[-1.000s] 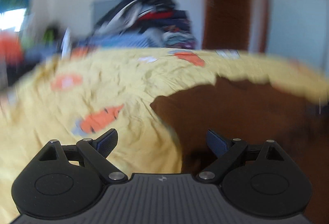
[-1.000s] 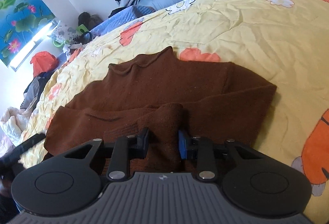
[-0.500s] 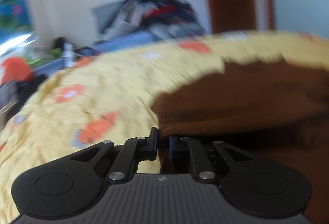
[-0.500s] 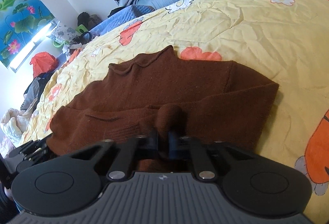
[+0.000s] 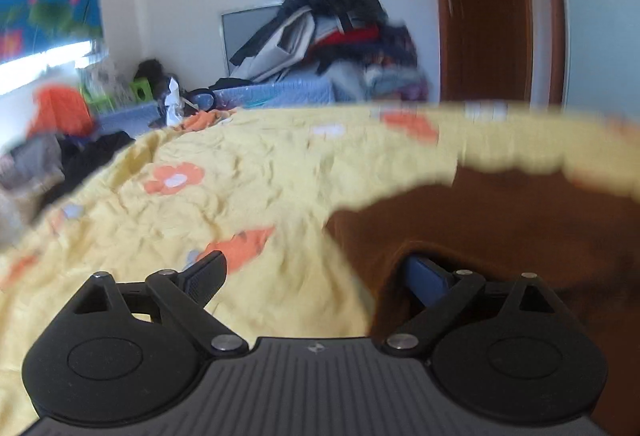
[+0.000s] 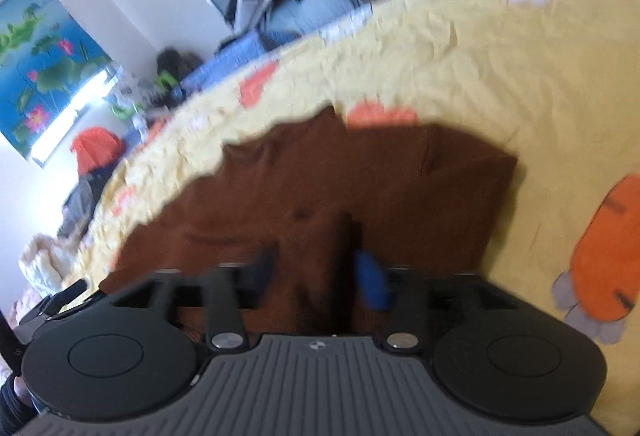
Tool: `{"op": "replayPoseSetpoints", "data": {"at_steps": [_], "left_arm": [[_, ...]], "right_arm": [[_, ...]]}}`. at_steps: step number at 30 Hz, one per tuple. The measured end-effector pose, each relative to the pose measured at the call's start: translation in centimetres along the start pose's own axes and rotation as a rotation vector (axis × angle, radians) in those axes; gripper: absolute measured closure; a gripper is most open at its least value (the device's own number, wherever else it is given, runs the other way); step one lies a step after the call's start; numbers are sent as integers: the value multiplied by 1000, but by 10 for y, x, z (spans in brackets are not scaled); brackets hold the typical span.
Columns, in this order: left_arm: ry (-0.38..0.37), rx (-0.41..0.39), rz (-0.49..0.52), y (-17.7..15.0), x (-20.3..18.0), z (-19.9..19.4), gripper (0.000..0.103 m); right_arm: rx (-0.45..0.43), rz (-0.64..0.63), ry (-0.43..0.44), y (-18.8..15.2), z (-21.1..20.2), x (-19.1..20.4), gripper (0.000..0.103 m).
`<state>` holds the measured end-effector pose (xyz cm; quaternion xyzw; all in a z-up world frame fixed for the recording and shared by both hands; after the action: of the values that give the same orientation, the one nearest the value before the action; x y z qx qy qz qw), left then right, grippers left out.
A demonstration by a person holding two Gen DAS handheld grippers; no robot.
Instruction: Fold small clothes
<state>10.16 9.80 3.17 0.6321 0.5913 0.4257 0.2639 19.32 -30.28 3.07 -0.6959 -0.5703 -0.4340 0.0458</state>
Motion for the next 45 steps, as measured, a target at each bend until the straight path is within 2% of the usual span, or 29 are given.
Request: {"op": "replayPoseSetpoints", "data": {"at_steps": [3,4,6,8,10,11,14,17,18,19,20,21,22,24,26,29,30,31,32,33,34,36,37,38,39,40,41,43,45], "left_arm": [[-167,101,-233,7,23,39,6],[-233,157,-292,6,27,58,6],[-313,274,-393,1,32,90,5],[-333,241,-434,5,38,92,5],[-431,221,-506,5,47,88,5],[-449,207,-507,6,51,83,5],[-390,155,-446,8,60,74,5],[-366,254,-432,3,56,93,6],[-366,261,-407,2,50,98,8],[-355,256,-370,4,43,103,15],[-332,247,-319,7,37,106,53],[-314,246,-269,11,31,110,100],[-301,234,-254,15,30,112,98],[-253,127,-256,25,35,103,98],[-185,66,-144,32,31,99,98],[-61,124,41,14,17,115,99],[-28,128,76,5,16,117,99],[11,96,106,1,16,113,98],[74,119,122,-2,19,111,97],[114,139,111,-3,24,106,97],[123,122,88,-3,29,95,97],[81,-5,65,2,30,60,96],[38,-68,92,5,22,46,94],[-14,-106,151,8,10,36,84],[-54,-107,232,9,-5,33,60],[-60,-92,306,8,-19,33,47],[-34,-80,367,5,-31,34,35],[18,-82,431,-3,-44,33,35],[5,-45,428,-13,-45,33,35]], "right_arm": [[25,7,-32,6,12,0,38],[38,5,-36,6,16,1,38],[53,10,-37,5,25,1,38],[55,9,-28,3,29,2,38],[56,-3,-31,2,30,4,38],[60,-7,-30,2,30,4,38],[69,-9,-21,3,30,2,38],[57,-32,-25,2,32,4,39],[55,-44,-33,0,33,6,47],[62,-59,-42,-1,36,8,67],[79,-61,-45,-2,39,10,82],[78,-63,-44,-2,38,11,87],[55,-83,-38,-2,34,15,87],[-14,-96,1,3,17,21,88],[-42,-99,4,7,10,18,89],[25,-88,-95,0,31,0,90],[23,-84,-79,-4,33,-3,90],[16,-65,-60,-5,30,-4,88],[15,-33,-42,-5,28,-7,85],[7,-6,-23,-4,23,-9,75],[-18,4,-19,-3,17,-10,63],[-76,-29,-38,-4,1,-5,60],[-86,-57,-38,-7,-3,1,60],[-81,-79,-34,-9,-5,8,60],[-70,-97,-28,-11,-3,15,60],[-49,-116,-27,-13,1,22,59],[-32,-137,-38,-15,7,29,57],[-19,-182,-86,-18,15,38,50],[-10,-197,-109,-23,16,40,49]]}}
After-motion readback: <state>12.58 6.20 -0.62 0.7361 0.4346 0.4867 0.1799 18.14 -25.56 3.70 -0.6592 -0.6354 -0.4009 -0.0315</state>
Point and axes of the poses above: each gripper's, at about its wrist camera, not at the fingertips, and z roughly the way its jaws point, x to its left, y to its top, the point moved 3 cm from there along z, roughly the way its jaws point, and after that the axes turned 14 degrees about z, right-handed, at the moved point
